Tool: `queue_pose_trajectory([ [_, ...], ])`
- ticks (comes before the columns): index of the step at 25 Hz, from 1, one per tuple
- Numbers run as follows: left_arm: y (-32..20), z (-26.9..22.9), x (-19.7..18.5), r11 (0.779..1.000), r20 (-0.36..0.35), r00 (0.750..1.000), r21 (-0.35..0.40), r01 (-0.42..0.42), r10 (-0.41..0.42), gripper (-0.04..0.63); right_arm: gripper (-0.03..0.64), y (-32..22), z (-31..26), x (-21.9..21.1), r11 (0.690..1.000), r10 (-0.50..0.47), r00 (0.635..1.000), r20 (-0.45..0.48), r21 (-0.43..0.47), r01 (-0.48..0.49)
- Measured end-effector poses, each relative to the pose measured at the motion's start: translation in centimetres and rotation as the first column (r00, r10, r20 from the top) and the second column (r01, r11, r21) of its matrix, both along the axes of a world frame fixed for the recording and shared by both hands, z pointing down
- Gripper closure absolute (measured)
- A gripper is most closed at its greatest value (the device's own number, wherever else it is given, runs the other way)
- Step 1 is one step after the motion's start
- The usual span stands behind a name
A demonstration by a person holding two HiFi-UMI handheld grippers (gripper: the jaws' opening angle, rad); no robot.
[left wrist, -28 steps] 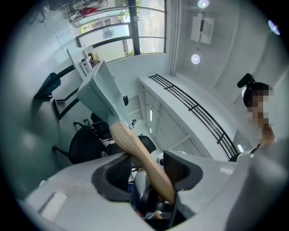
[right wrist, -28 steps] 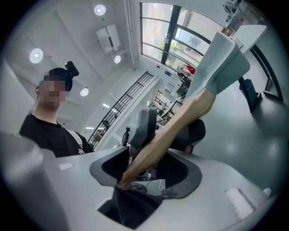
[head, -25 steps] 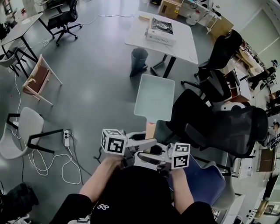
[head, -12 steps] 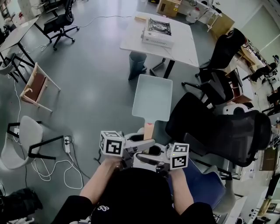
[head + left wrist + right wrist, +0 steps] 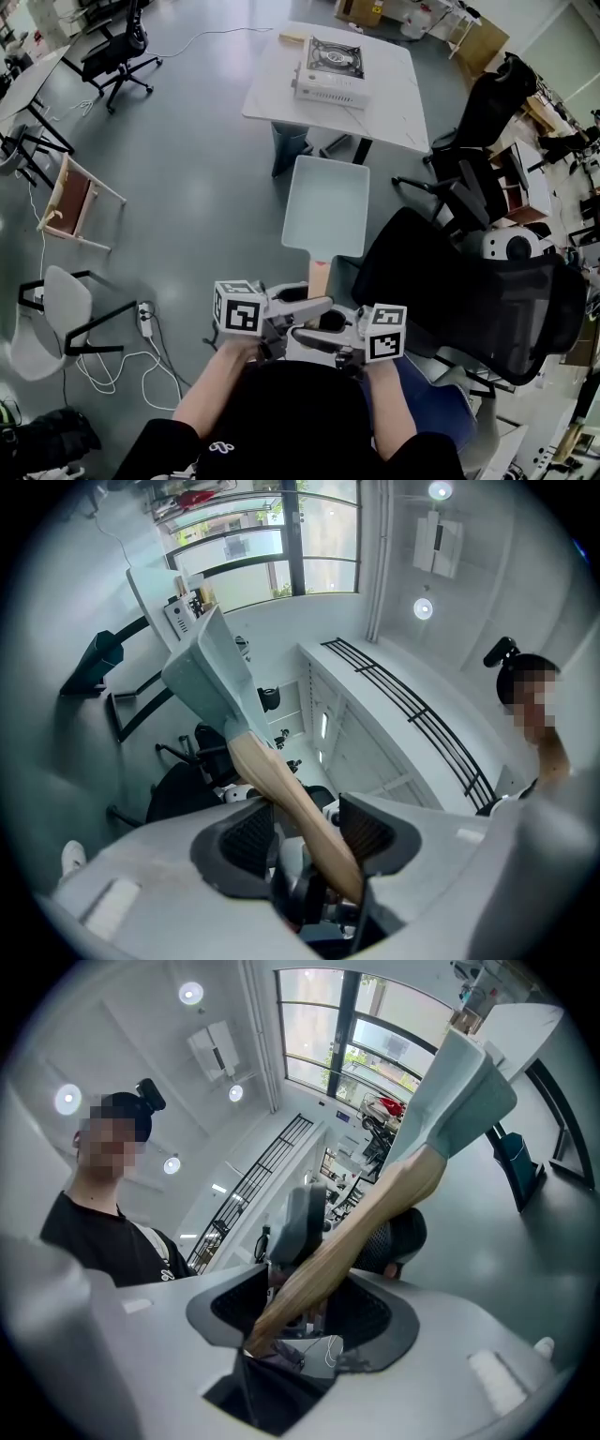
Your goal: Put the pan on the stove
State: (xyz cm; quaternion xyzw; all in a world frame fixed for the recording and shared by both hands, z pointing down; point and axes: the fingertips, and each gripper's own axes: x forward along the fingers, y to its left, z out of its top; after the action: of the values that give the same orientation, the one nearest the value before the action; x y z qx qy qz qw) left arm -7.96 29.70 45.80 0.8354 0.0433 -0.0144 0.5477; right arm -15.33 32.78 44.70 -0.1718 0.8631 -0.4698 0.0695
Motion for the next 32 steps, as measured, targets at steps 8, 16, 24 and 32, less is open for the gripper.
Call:
queue_pose_trajectory([
  [8,-5.7,0.1,3.7,1.0,0.018,1.0,0.005,0.014,-0.014,0.376,0.387,-5.6,-0.2,3.8,1.0,-0.016,1.0,0.011,0.0,0.016],
  [16,-10.1,-0.5,7.4,0.999,0.021,0.999,0.014,0.038,-0.038,0.376,0.387,-9.8,-0.6,7.5,0.999,-0.039,0.999,0.013,0.017,0.038],
  [24,-12.9,-0.7,9.4,0.997,0.029,0.997,0.044,0.066,-0.068,0.376,0.387,-12.3,-0.9,9.6,0.997,-0.071,0.997,0.017,0.04,0.07],
  [32,-14.0,-1.2,10.5,0.995,0.035,0.996,0.052,0.084,-0.086,0.376,0.387,-13.4,-1.2,10.7,0.994,-0.091,0.996,0.023,0.063,0.09],
])
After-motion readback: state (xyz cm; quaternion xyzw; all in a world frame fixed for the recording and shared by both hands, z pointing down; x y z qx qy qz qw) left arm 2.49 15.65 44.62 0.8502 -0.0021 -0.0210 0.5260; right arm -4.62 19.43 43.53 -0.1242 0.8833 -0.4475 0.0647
